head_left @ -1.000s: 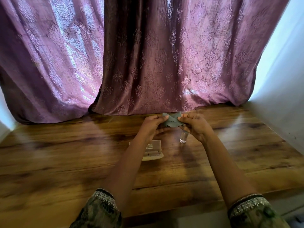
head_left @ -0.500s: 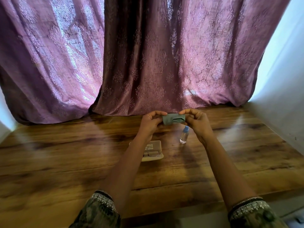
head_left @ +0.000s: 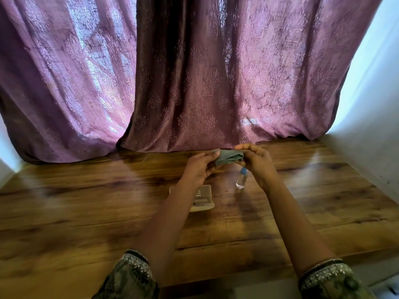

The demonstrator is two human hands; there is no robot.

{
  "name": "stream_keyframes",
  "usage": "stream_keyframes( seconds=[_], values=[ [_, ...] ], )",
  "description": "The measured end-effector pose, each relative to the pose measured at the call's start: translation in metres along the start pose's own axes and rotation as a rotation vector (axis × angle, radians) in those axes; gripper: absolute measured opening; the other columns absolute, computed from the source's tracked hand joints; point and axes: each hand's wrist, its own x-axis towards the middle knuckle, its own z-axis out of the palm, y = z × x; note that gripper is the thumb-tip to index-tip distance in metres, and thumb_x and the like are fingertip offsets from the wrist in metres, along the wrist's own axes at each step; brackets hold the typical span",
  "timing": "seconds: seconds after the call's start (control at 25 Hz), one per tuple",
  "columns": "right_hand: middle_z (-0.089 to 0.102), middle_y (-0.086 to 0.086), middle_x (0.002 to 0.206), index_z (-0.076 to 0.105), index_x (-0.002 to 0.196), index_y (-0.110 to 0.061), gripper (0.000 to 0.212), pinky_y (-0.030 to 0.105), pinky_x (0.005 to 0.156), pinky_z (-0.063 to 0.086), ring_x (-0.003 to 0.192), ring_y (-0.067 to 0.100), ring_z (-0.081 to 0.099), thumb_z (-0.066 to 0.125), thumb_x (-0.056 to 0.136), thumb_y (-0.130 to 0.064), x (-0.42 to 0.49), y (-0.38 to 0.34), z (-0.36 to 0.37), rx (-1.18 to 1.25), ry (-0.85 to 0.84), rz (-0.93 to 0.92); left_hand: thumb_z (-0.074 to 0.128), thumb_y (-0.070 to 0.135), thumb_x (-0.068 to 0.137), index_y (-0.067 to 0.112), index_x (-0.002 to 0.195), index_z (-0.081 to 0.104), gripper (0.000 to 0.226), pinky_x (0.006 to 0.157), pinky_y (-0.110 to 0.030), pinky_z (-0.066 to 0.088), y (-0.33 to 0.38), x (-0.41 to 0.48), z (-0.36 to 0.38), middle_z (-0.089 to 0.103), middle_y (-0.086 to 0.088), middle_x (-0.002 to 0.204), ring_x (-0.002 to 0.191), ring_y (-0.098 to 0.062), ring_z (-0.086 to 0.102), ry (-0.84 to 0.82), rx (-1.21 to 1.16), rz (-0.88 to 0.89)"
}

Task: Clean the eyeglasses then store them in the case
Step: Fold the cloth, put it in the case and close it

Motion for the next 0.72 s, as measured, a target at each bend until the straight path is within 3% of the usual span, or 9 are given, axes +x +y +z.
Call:
stream_keyframes(
  seconds=[0.08,0.16,0.32,0.44,0.52,0.72],
  values=[
    [0.063,0.007,0.075,0.062,0.081,-0.011,0.027,0.025,0.069,0.053,0.069,0.014,0.060,0.040,0.094,-0.002,-0.001,0.000,0.004,0.075,0.034,0.086,0.060,0.007,0.086,0.007,0.096,0.067,0.012,0.058,-0.020,0.058,-0.001,0.000,0.002,0.064,-0.002,0.083,0.078,-0.012,0.062,0.040,0.074,0.045],
    [0.063,0.005,0.074,0.063,0.079,-0.011,0.020,0.024,0.067,0.052,0.068,0.012,0.062,0.049,0.093,-0.011,-0.003,0.001,0.007,0.082,0.027,0.130,0.060,0.010,0.086,0.005,0.105,0.066,0.021,0.077,-0.035,0.058,-0.003,0.002,0.003,0.064,-0.004,0.087,0.086,-0.019,0.062,0.076,0.144,0.106],
    [0.062,0.004,0.065,0.061,0.072,-0.006,0.018,0.023,0.070,0.048,0.068,0.018,0.056,0.056,0.084,0.006,-0.003,0.005,0.008,0.011,-0.039,0.162,0.055,0.010,0.089,0.008,0.101,0.065,0.015,0.087,-0.045,0.053,-0.005,0.002,0.006,0.060,-0.006,0.089,0.097,-0.028,0.060,0.102,0.341,0.277],
    [0.062,-0.006,0.049,0.063,0.080,-0.001,0.008,0.016,0.059,0.045,0.053,0.010,0.054,0.059,0.082,0.006,0.000,0.001,0.005,-0.033,0.013,0.174,0.055,0.010,0.090,0.005,0.103,0.064,0.017,0.068,-0.032,0.060,-0.005,0.002,0.007,0.059,-0.005,0.089,0.089,-0.021,0.062,0.109,0.316,0.324],
    [0.059,-0.010,0.041,0.060,0.073,-0.008,0.014,0.009,0.048,0.044,0.040,0.000,0.052,0.061,0.083,0.000,0.000,-0.001,0.003,-0.005,0.051,0.171,0.057,0.009,0.088,0.002,0.104,0.062,0.018,0.055,-0.019,0.057,-0.006,0.002,0.009,0.059,-0.003,0.086,0.080,-0.013,0.061,0.112,0.241,0.307],
    [0.059,-0.009,0.043,0.061,0.070,-0.015,0.017,0.012,0.055,0.051,0.042,-0.001,0.054,0.061,0.086,-0.008,0.000,0.000,0.001,0.144,0.120,0.158,0.064,0.008,0.083,-0.004,0.104,0.060,0.025,0.053,-0.017,0.056,-0.006,0.003,0.013,0.062,-0.005,0.086,0.077,-0.013,0.062,0.090,0.167,0.293]
  ],
)
